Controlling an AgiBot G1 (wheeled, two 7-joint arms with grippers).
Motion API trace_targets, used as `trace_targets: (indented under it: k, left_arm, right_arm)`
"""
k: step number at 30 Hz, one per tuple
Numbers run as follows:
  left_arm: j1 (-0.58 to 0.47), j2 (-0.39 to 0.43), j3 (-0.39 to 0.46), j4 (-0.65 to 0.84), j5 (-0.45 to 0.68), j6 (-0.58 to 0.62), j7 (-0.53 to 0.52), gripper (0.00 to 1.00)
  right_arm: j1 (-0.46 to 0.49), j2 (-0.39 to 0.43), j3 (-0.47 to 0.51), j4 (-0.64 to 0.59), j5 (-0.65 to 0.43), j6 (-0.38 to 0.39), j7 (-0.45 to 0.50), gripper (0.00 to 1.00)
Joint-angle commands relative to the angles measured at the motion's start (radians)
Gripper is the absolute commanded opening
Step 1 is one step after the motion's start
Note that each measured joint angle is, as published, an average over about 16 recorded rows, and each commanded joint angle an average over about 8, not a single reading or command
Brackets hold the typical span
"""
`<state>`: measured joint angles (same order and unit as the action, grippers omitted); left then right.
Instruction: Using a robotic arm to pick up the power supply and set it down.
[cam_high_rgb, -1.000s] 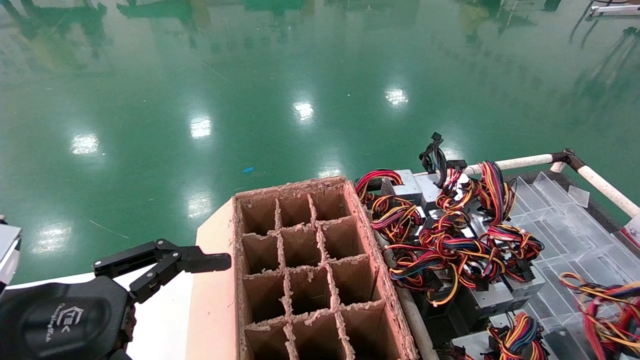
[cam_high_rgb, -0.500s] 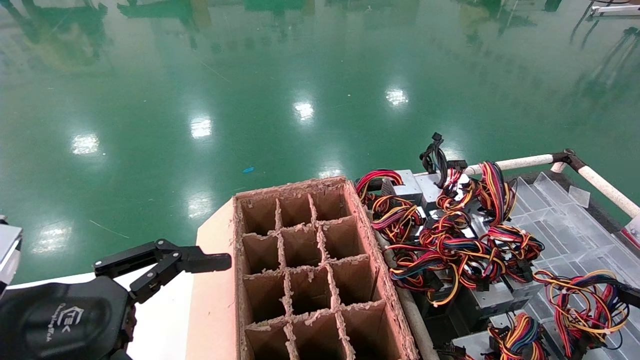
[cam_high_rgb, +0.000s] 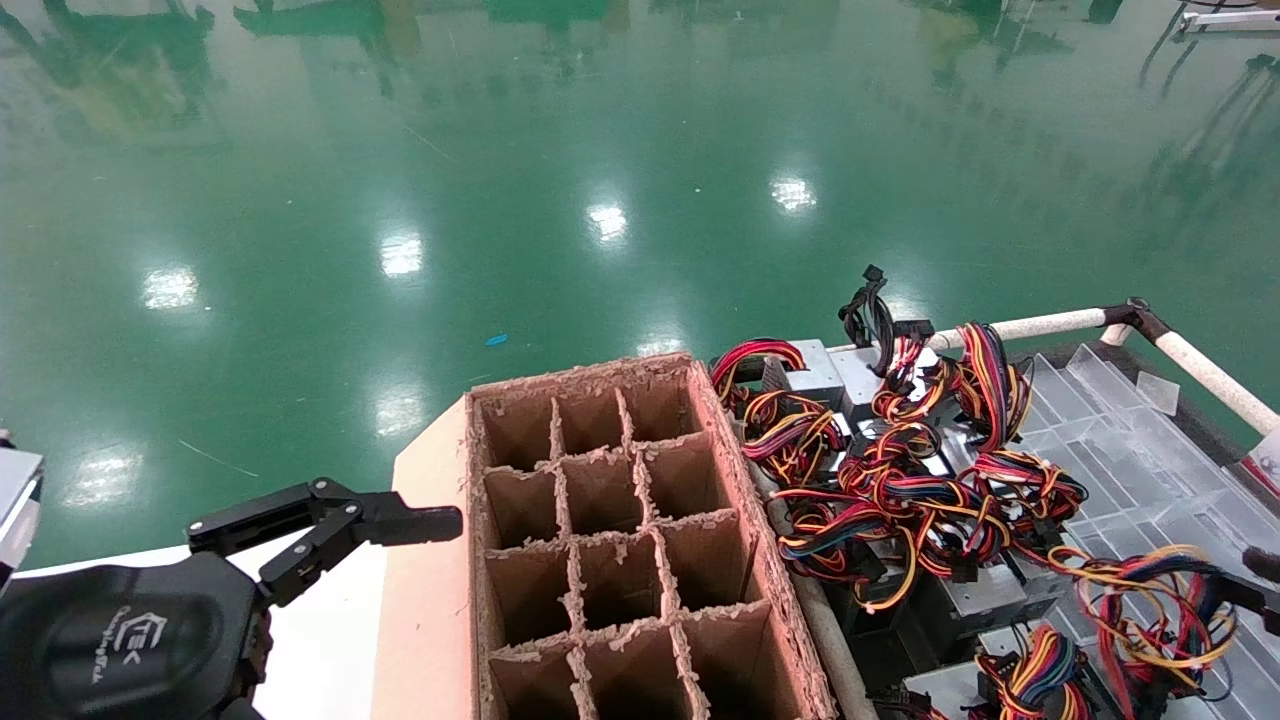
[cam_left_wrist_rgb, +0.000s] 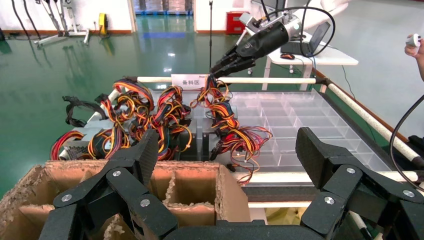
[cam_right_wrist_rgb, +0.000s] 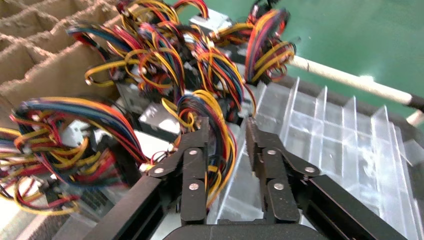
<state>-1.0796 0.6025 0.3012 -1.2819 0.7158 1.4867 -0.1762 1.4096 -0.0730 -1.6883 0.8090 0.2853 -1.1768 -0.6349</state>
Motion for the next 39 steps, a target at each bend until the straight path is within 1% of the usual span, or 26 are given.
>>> trace_targets:
  k: [1, 4, 9, 14, 18, 36, 39]
  left_arm:
    - [0.000, 0.000, 0.000, 0.000, 0.000, 0.000, 0.000, 1.00]
    - [0.000, 0.000, 0.000, 0.000, 0.000, 0.000, 0.000, 1.00]
    - [0.000, 0.000, 0.001, 0.000, 0.000, 0.000, 0.000, 1.00]
    - [0.000, 0.000, 0.001, 0.001, 0.000, 0.000, 0.000, 1.00]
    - [0.000, 0.000, 0.001, 0.001, -0.001, 0.000, 0.001, 1.00]
    - [-0.001, 0.000, 0.002, 0.001, -0.001, 0.000, 0.001, 1.00]
    - [-0.001, 0.000, 0.002, 0.001, -0.001, 0.000, 0.001, 1.00]
  right_arm:
    - [0.010, 0.002, 0.006, 0.012, -0.013, 0.003, 0.000, 1.00]
    - [0.034, 0.011, 0.021, 0.041, -0.029, -0.007, 0.038, 1.00]
    - [0.064, 0.016, 0.044, 0.072, -0.024, -0.043, 0.107, 1.00]
    - [0.067, 0.001, 0.090, 0.092, -0.043, -0.069, 0.150, 1.00]
    - [0.047, -0.030, 0.168, 0.116, -0.099, -0.086, 0.193, 1.00]
    - [-0.078, -0.196, 0.574, 0.233, -0.399, -0.162, 0.399, 1.00]
    - [-0.088, -0.210, 0.607, 0.243, -0.424, -0.169, 0.416, 1.00]
